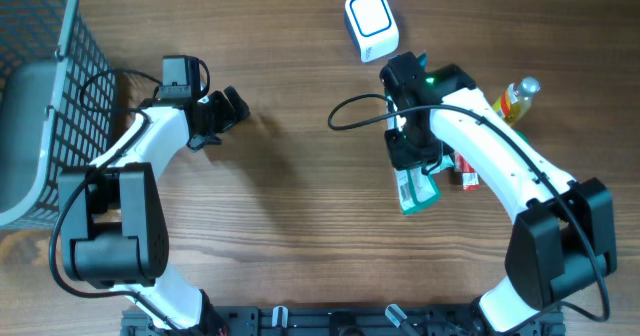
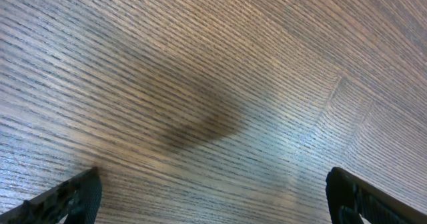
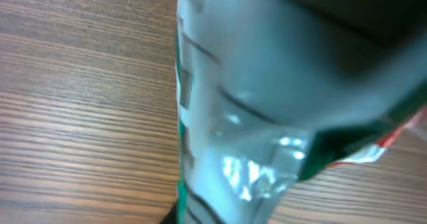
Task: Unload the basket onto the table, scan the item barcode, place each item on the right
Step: 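Lower the gloves pack onto the table right of center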
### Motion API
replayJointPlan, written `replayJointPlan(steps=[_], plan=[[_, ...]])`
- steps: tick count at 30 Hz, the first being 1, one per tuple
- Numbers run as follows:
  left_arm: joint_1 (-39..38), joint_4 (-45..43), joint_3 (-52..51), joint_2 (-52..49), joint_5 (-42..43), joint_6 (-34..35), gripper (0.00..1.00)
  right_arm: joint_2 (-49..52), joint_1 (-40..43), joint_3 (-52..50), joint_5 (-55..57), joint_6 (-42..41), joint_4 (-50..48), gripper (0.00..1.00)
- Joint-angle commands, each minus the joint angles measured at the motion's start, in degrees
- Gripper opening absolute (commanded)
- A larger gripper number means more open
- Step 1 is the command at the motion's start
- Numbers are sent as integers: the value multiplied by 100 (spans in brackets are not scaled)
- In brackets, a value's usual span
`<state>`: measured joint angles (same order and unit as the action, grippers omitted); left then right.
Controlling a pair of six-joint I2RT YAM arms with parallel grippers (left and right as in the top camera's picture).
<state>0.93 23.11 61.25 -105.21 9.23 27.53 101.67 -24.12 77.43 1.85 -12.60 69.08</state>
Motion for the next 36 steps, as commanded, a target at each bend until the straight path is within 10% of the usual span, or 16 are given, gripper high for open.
replayJointPlan(steps=[1, 16, 36], plan=[[26, 2, 70, 96, -15, -7, 100, 13, -11, -68, -173, -238, -31, 26], [26, 2, 70, 96, -15, -4, 100, 13, 0, -96, 1152, -358, -164, 85], [26, 2, 70, 96, -13, -7, 100, 13, 4, -96, 966, -557, -1259, 100]])
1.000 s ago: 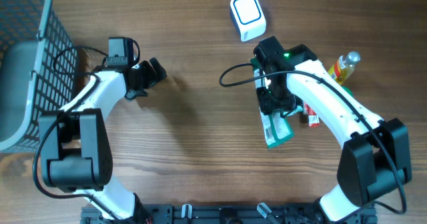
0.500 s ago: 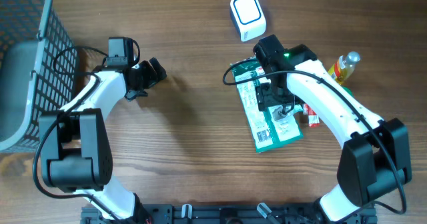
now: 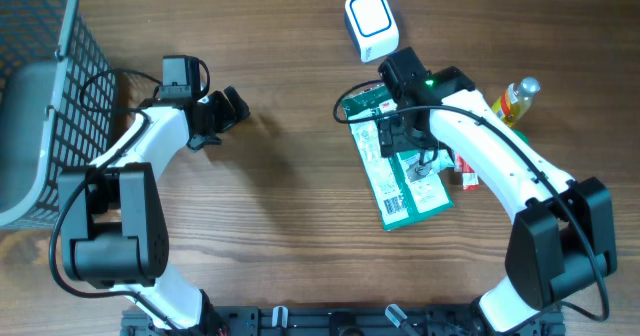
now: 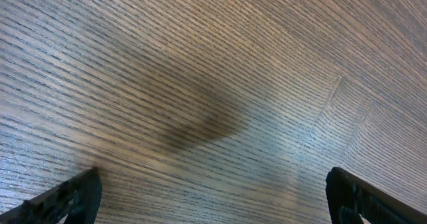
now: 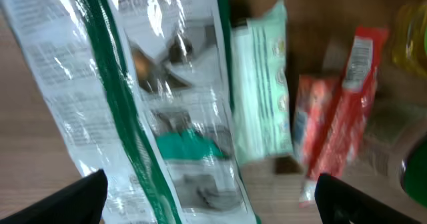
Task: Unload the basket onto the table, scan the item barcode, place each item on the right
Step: 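Lower the gloves pack onto the table right of center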
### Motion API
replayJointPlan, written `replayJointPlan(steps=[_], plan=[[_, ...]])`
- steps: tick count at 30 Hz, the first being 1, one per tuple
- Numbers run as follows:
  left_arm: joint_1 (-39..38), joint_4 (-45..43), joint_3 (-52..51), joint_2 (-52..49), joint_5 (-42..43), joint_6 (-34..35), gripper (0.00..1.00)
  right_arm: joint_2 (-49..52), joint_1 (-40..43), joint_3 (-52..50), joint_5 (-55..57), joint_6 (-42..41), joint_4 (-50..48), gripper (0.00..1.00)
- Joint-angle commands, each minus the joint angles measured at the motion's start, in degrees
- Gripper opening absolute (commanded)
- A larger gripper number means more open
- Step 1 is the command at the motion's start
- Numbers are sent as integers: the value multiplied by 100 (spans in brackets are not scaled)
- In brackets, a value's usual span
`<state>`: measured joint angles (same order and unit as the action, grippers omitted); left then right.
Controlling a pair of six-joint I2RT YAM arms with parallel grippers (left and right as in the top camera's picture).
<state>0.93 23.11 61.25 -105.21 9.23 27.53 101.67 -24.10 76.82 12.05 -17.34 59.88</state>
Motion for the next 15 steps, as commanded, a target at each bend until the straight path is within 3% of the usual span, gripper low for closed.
replayJointPlan(steps=[1, 9, 15], plan=[[26, 2, 70, 96, -15, -7, 100, 13, 2, -35, -57, -83, -623, 100], [26, 2, 70, 96, -13, -7, 100, 13, 2, -35, -55, -83, -2393, 100], [26, 2, 70, 96, -13, -7, 100, 13, 2, -35, -55, -83, -2997, 100]])
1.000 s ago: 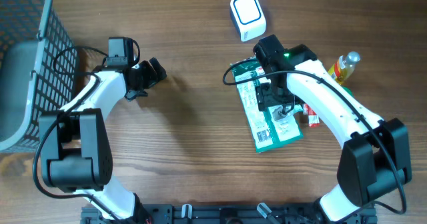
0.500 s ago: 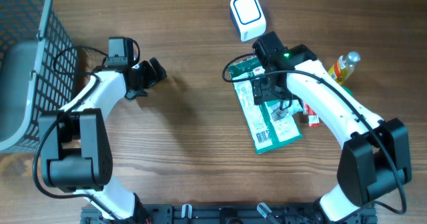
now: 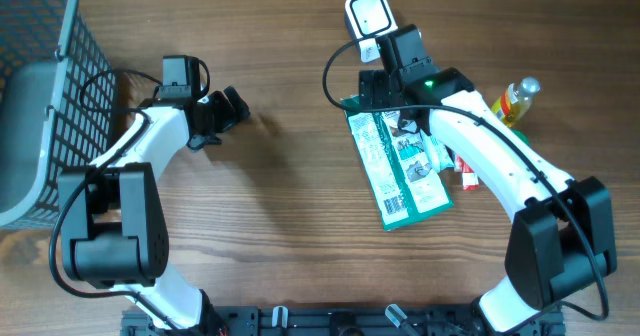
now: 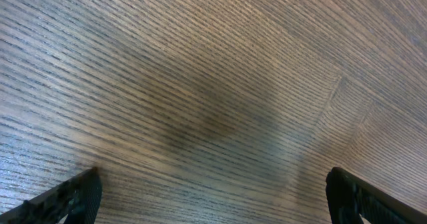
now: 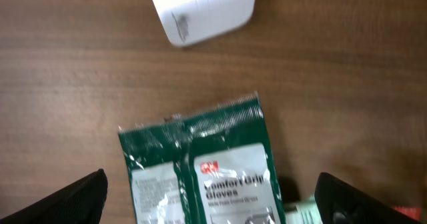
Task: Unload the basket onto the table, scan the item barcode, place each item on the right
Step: 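Lower the gloves pack onto the table right of center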
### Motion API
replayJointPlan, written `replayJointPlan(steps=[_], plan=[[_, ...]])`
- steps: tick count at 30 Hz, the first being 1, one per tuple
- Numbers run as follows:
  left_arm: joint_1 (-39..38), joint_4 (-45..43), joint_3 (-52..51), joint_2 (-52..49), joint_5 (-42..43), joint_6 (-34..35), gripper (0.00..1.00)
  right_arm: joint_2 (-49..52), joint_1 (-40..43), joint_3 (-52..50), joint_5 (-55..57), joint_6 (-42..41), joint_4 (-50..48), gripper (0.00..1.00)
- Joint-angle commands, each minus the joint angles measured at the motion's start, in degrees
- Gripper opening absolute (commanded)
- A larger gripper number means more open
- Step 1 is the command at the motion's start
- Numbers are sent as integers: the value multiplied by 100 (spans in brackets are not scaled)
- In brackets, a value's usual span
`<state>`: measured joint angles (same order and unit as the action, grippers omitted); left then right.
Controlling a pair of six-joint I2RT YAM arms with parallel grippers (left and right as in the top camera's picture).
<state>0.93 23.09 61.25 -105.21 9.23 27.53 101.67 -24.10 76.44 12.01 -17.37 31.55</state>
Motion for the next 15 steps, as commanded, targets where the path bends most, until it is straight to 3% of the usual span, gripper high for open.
replayJointPlan(steps=[1, 15], plan=[[26, 4, 70, 96, -13, -7, 100, 13, 2, 2, -50, -81, -192, 100], [26, 4, 70, 96, -15, -7, 100, -57, -9, -4, -50, -79, -199, 100]])
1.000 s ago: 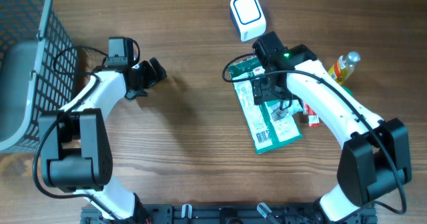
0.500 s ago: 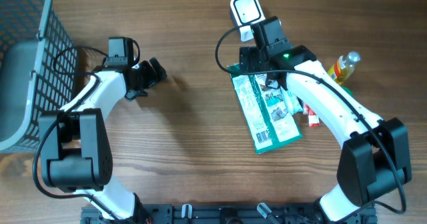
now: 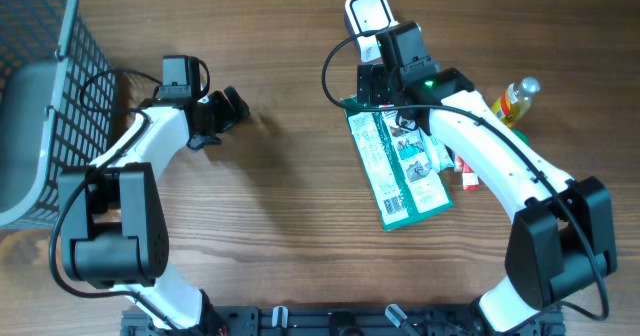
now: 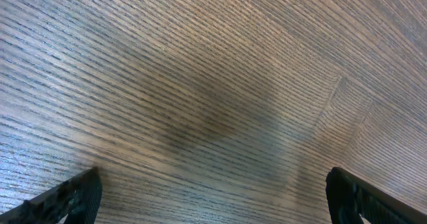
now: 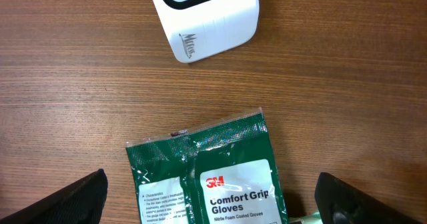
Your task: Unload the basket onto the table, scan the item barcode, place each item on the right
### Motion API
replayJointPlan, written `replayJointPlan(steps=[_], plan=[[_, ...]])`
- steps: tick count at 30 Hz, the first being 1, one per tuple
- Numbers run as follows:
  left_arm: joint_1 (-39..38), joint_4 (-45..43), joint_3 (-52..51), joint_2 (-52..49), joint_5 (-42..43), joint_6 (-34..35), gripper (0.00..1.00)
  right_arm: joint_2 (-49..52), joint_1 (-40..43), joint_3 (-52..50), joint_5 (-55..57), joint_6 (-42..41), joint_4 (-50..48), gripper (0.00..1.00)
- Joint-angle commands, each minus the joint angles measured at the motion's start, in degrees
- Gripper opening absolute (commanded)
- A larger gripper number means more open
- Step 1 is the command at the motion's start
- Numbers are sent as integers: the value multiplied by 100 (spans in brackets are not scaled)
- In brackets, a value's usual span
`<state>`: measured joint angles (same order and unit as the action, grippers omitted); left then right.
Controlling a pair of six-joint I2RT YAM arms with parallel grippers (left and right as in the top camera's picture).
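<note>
A green pack of Comfort Grip gloves (image 3: 400, 166) lies flat on the wooden table, its printed face up (image 5: 213, 181). The white barcode scanner (image 3: 368, 18) stands just beyond the pack's far end (image 5: 203, 14). My right gripper (image 3: 378, 81) hovers over that far end, between pack and scanner. It is open (image 5: 210, 207), with nothing between the fingers. My left gripper (image 3: 225, 111) stands open over bare wood (image 4: 213, 204), far from the pack.
A grey wire basket (image 3: 35, 96) fills the left edge. Right of the pack lie red packets (image 3: 466, 172), a pale green packet (image 3: 430, 181) and a small yellow bottle (image 3: 517, 96). A black cable (image 3: 335, 71) loops by the right wrist.
My right gripper has shifted slightly toward the scanner, so more of the scanner shows in the wrist view. The pack and the left arm have not moved.
My right gripper was shut on the gloves pack, holding it on edge beside the red packets. Then the pack lay flat on the table and the gripper stood open above it. Then the gripper was at the pack's far end by the scanner, where it stays.
</note>
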<state>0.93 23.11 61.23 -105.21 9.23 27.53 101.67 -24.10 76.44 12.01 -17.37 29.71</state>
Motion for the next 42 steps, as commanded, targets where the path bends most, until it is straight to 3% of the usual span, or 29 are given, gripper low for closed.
replayJointPlan(steps=[1, 25, 30, 37, 42], plan=[[26, 2, 72, 96, -13, -7, 100, -118, -9, -4, -50, -79, -11, 100], [26, 2, 72, 96, -15, -7, 100, -4306, -13, -7, 413, 98, 63, 100], [26, 2, 72, 96, -15, -7, 100, -5101, 297, -24, 584, 70, 33, 100], [26, 2, 72, 96, -13, -7, 100, -6553, 1222, -1447, -212, 74, -1029, 100], [26, 2, 70, 96, -13, -7, 100, -7984, 1681, -3534, -748, 109, -2883, 100]])
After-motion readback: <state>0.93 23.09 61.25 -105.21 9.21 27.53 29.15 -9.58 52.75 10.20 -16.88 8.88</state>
